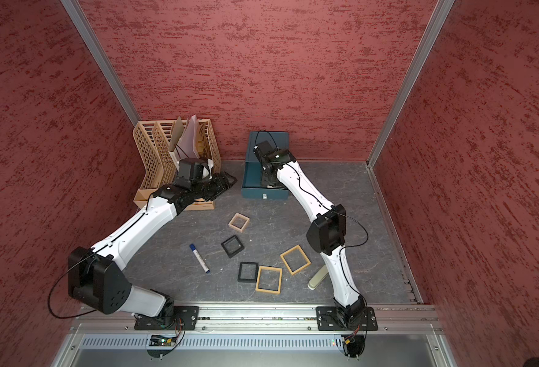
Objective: Place the brooch boxes into the drawer by color
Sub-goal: Place the brooch box in the drawer, then pick up the brooch box from the center of the board.
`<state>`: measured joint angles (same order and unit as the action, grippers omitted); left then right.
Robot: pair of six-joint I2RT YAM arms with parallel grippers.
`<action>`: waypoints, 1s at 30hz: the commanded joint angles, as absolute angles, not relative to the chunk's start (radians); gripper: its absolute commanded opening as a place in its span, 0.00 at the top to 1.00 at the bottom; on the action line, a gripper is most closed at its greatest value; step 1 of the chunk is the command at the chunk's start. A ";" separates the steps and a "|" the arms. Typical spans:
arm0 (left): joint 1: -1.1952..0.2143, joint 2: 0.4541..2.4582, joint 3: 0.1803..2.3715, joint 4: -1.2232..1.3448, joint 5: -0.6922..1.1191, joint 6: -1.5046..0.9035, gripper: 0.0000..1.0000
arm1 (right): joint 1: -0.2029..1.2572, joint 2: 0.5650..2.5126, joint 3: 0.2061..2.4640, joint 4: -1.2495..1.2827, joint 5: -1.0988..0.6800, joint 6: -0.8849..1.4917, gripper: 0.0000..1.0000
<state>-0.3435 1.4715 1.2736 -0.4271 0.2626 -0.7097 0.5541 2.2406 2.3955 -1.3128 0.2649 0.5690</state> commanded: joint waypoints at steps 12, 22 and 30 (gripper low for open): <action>-0.348 1.457 1.301 -0.432 0.255 -0.694 0.26 | 0.549 2.233 2.467 -1.309 0.265 0.546 0.14; -0.353 1.419 1.298 -0.532 0.204 -0.582 0.26 | 0.557 2.148 2.627 -1.300 0.251 0.519 0.16; -0.446 1.315 1.172 -0.598 0.132 -0.390 0.19 | 0.554 1.865 2.335 -1.199 0.223 0.450 0.12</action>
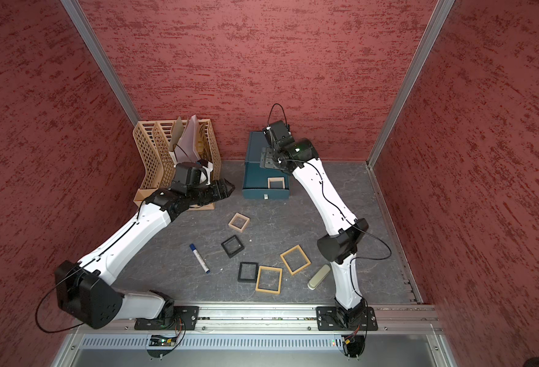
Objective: Place the brooch boxes into the drawer by color
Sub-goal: Pick up the brooch box from the center of the board.
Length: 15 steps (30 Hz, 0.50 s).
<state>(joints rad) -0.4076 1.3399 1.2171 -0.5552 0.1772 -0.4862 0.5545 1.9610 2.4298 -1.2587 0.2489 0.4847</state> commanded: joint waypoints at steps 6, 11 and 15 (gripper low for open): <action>-0.521 1.293 1.081 -0.593 0.077 -0.305 0.15 | 0.555 1.625 2.006 -1.064 0.152 0.442 0.10; -0.554 1.312 1.032 -0.609 0.016 -0.252 0.10 | 0.555 1.422 1.769 -0.966 0.120 0.436 0.02; -0.594 1.348 0.968 -0.560 -0.050 -0.239 0.04 | 0.555 1.308 1.633 -0.933 0.124 0.443 0.01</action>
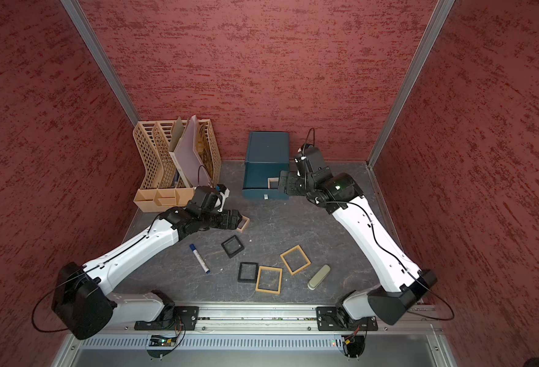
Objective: Place the brooch boxes into the drawer by color
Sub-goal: Pick up the brooch box from the center of the board.
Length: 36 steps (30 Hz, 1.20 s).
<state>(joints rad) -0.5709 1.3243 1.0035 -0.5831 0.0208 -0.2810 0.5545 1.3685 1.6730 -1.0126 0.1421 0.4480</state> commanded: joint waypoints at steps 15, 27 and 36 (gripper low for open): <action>-0.623 1.545 0.868 -0.314 -0.138 -0.167 0.00 | 0.555 1.226 1.564 -0.934 0.104 0.460 0.01; -0.626 1.672 0.928 -0.276 -0.187 -0.098 0.00 | 0.555 1.226 1.583 -0.936 0.083 0.471 0.01; -0.605 1.736 0.995 -0.322 -0.160 -0.101 0.00 | 0.555 1.227 1.590 -0.939 0.077 0.476 0.01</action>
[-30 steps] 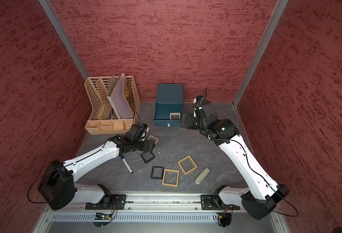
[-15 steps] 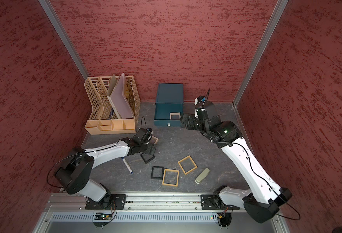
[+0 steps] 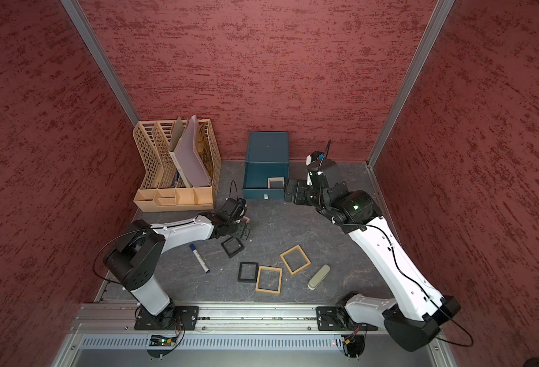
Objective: Place the brooch boxes into the drawer by color
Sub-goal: Pick up the brooch box from the center of the board.
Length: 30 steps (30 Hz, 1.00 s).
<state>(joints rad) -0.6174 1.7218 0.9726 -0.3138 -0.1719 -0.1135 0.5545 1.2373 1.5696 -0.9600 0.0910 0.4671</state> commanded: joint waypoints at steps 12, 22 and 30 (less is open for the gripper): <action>-0.598 1.762 1.012 -0.358 -0.137 -0.125 0.09 | 0.555 1.220 1.573 -0.936 0.081 0.477 0.02; -0.602 1.795 1.035 -0.377 -0.165 -0.136 0.14 | 0.554 1.219 1.579 -0.939 0.083 0.479 0.02; -0.621 1.799 1.033 -0.384 -0.189 -0.158 0.25 | 0.554 1.222 1.575 -0.934 0.083 0.482 0.03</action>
